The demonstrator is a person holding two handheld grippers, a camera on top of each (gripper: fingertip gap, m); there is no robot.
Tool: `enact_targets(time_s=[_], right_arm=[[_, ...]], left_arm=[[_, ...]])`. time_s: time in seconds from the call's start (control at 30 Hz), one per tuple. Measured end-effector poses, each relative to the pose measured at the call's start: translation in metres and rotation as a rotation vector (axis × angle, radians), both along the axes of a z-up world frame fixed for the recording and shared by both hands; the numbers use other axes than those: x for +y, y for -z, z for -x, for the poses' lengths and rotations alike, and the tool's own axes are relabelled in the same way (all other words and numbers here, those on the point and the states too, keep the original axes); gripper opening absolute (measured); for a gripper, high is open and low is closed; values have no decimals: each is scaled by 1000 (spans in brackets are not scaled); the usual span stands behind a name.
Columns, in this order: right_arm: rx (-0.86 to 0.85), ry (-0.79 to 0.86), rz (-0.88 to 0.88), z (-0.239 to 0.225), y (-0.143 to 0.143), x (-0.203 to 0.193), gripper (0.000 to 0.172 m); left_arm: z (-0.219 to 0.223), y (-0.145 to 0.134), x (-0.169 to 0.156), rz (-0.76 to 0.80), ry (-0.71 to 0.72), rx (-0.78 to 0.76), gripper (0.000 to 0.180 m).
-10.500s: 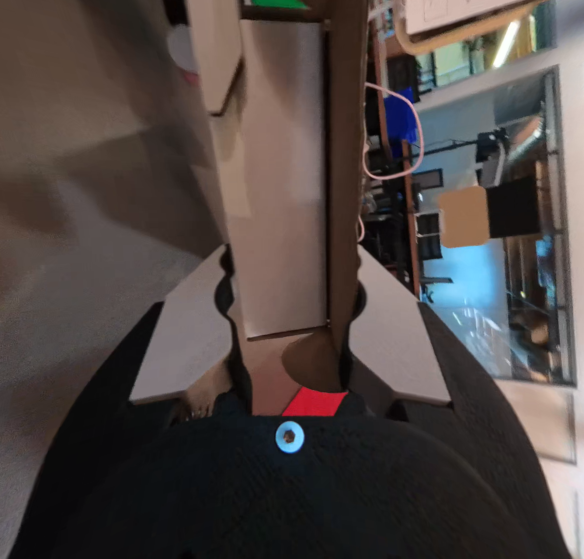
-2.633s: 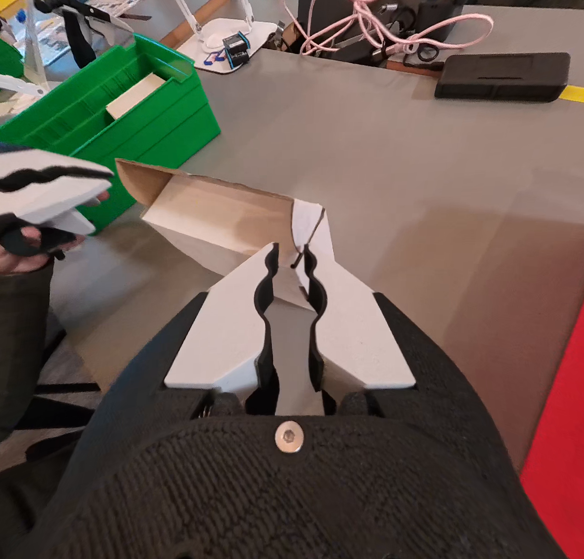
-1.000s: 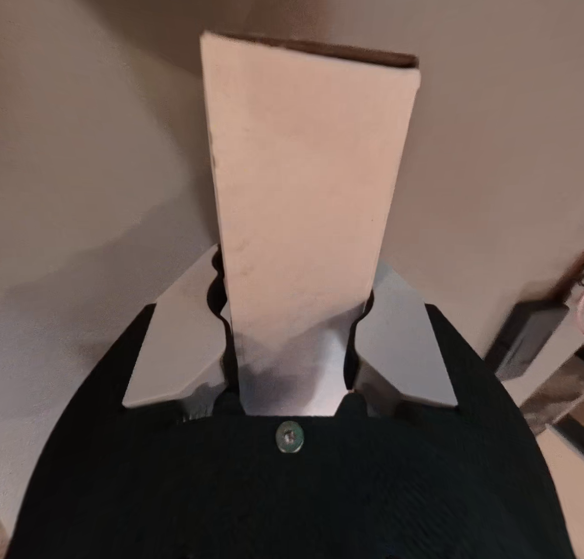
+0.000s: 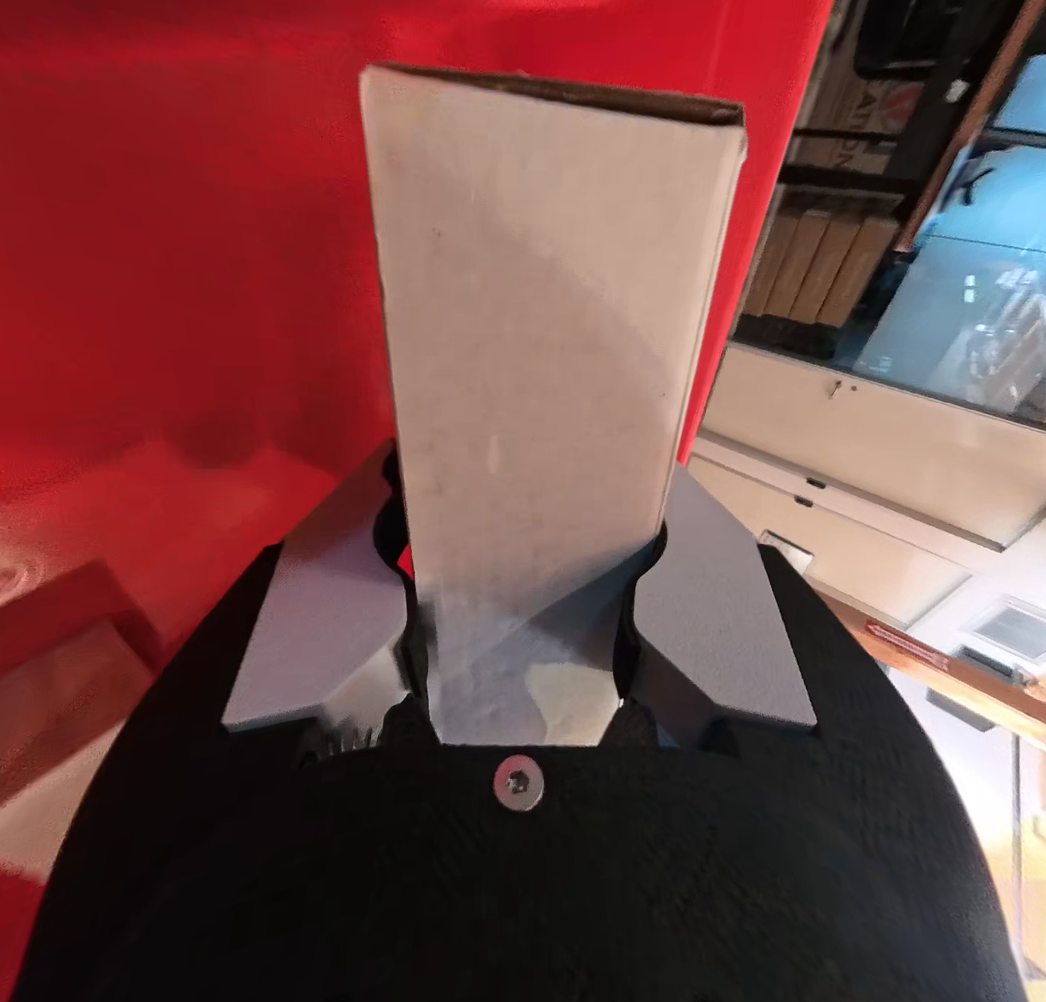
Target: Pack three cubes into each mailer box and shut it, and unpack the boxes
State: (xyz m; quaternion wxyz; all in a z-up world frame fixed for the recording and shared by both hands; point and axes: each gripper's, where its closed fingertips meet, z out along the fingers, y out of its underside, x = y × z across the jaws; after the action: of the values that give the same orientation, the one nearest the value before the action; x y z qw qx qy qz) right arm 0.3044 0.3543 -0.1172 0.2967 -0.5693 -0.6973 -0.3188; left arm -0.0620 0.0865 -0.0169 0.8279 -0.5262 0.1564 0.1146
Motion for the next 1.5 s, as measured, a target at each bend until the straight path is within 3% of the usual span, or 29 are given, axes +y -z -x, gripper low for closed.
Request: enact_targets(time_s=[0.17,0.23,0.33,0.47,0.7,0.93,1.1,1.2,1.3,1.4,1.5], right_arm=[[10,-68,-141,9,8,10,82],[30,-60,-54,7,16,0,85],[40,4,118,-5,32,-19,103],[69,68,252,-14,35,-38,107],[23,148,325,-20,42,-39,107],[20,223,142,-24,34,1,95],[84,337,197,-33,33,-9,96],[241,484,137,-40,3,-9,94],[578,433,75,-2,-49,-20,82],[934,227,70,69,-110,-58,69],[1289,-135,245,162,-154,-127,49]], left_arm=[[-7,4,1,16,17,33,36],[-8,7,2,26,8,49,31],[-5,8,4,30,-42,81,22],[-9,9,4,36,-23,81,19],[-11,13,7,63,-10,85,19],[-15,20,10,95,8,100,19],[-17,24,12,118,18,103,19],[-18,26,14,136,29,96,19],[-18,28,16,149,35,84,19],[-16,30,17,163,40,62,19],[-12,32,19,177,40,36,19]])
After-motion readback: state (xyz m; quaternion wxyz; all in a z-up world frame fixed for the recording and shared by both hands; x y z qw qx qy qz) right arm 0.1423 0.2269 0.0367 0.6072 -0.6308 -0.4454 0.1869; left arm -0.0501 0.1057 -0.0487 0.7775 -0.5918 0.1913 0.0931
